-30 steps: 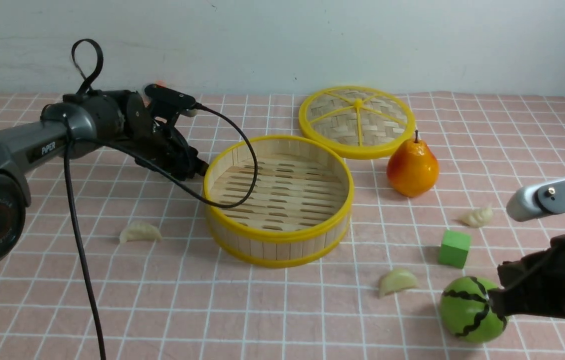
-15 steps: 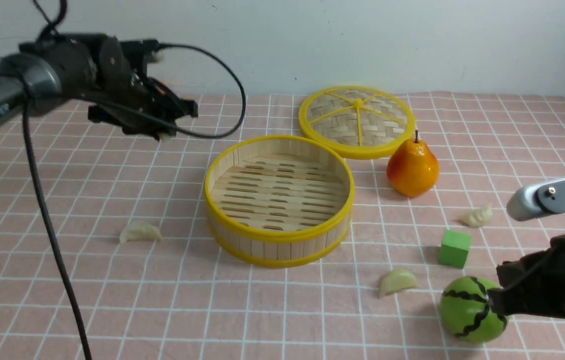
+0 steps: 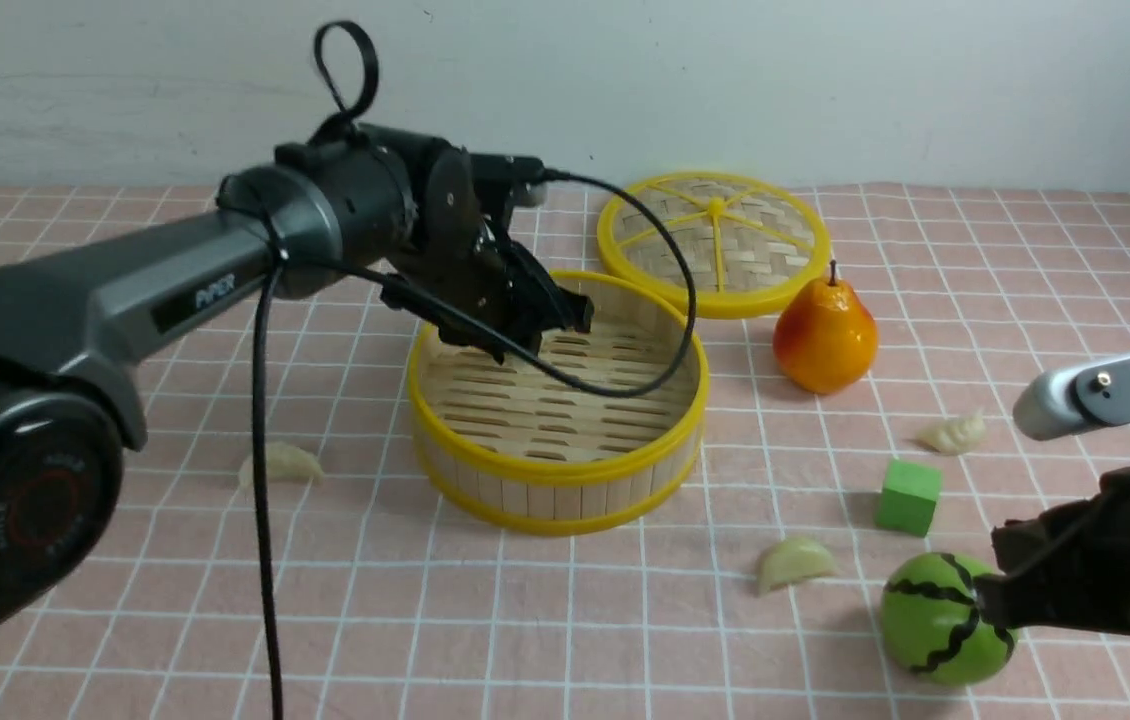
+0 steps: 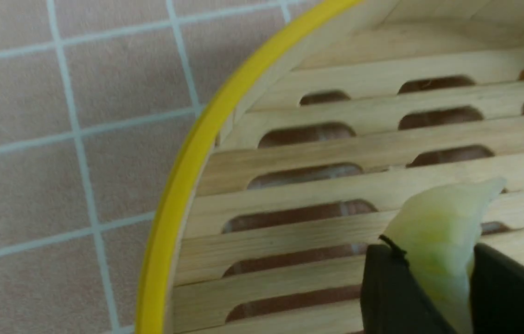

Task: Put the dumplings into the steamer on the table with the pink tablecloth.
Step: 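Place the dumpling into the bamboo steamer basket with the left gripper, then reach for and grasp a dumpling on the table with the left gripper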

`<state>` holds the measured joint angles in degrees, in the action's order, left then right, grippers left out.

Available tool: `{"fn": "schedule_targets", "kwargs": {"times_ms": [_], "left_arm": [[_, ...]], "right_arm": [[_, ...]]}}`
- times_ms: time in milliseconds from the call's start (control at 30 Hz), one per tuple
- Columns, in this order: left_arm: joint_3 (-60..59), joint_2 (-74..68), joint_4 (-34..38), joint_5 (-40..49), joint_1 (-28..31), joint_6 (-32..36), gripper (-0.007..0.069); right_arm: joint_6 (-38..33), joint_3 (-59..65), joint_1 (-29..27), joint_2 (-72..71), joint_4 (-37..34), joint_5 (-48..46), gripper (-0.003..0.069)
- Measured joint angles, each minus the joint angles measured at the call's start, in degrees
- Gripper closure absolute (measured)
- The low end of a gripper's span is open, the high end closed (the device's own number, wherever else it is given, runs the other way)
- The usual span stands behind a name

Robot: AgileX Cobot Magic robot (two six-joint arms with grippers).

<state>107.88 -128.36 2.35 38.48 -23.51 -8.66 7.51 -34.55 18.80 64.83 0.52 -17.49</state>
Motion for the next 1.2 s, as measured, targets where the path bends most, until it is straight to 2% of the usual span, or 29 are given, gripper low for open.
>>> {"fn": "schedule_targets", "kwargs": {"times_ms": [33, 167, 200, 233, 300, 367, 467, 600, 733, 767, 867, 900, 933, 1067, 1200], "left_arm": [[0.0, -0.1, 0.0, 0.0, 0.0, -0.2, 0.0441], [0.0, -0.7, -0.5, -1.1, 0.0, -4.6, 0.0349], [0.0, -0.5, -0.5, -1.2, 0.0, -5.2, 0.0316], [0.0, 0.1, -0.6, -0.9, 0.0, -6.0, 0.0251], [0.0, 2.0, -0.8, 0.2, 0.0, -6.4, 0.0187], [0.0, 4.9, -1.7, 1.6, 0.0, -6.7, 0.0157], [0.0, 12.0, -6.1, 5.3, 0.2, -7.3, 0.0152], [0.4, 17.1, -11.3, 7.8, 2.1, -8.3, 0.0197], [0.4, 15.4, -11.9, 8.0, 4.7, -10.0, 0.026], [0.4, 13.2, -12.1, 7.9, 5.9, -10.3, 0.0306], [0.4, 8.2, -12.1, 6.5, 7.2, -11.2, 0.0383], [0.1, 4.1, -11.9, 5.5, 7.8, -12.7, 0.0446], [0.0, 2.8, -11.9, 5.5, 7.8, -13.5, 0.0469], [-0.2, -0.3, -10.0, 7.6, 7.7, -15.0, 0.0547], [-0.1, 0.3, -6.4, 11.6, 6.5, -13.7, 0.0591]], "right_arm": [[0.0, 0.0, 0.0, 0.0, 0.0, 0.0, 0.0617], [0.0, 0.0, 0.0, 0.0, 0.0, 0.0, 0.0617], [0.0, 0.0, 0.0, 0.0, 0.0, 0.0, 0.0617], [0.0, 0.0, 0.0, 0.0, 0.0, 0.0, 0.0617], [0.0, 0.0, 0.0, 0.1, 0.0, 0.0, 0.0617], [0.0, 0.0, 0.0, 0.2, 0.0, 0.0, 0.0617], [0.0, 0.0, 0.0, 0.2, 0.0, 0.0, 0.0617], [0.0, 0.0, 0.0, 0.2, -0.2, 0.0, 0.0617], [0.0, 0.0, 0.0, 0.2, -1.5, 0.2, 0.0613], [0.0, 0.0, 0.0, 0.2, -2.2, 0.4, 0.061], [0.0, 0.0, 0.0, 0.2, -3.0, 0.5, 0.0607], [0.0, 0.0, 0.0, 0.2, -3.1, 0.5, 0.0605], [0.0, 0.0, 0.0, 0.2, -3.1, 0.5, 0.0604], [0.0, 0.0, 0.0, 0.2, -3.1, 0.4, 0.0601], [0.0, 0.0, 0.0, 0.2, -3.1, 0.1, 0.06]]}}
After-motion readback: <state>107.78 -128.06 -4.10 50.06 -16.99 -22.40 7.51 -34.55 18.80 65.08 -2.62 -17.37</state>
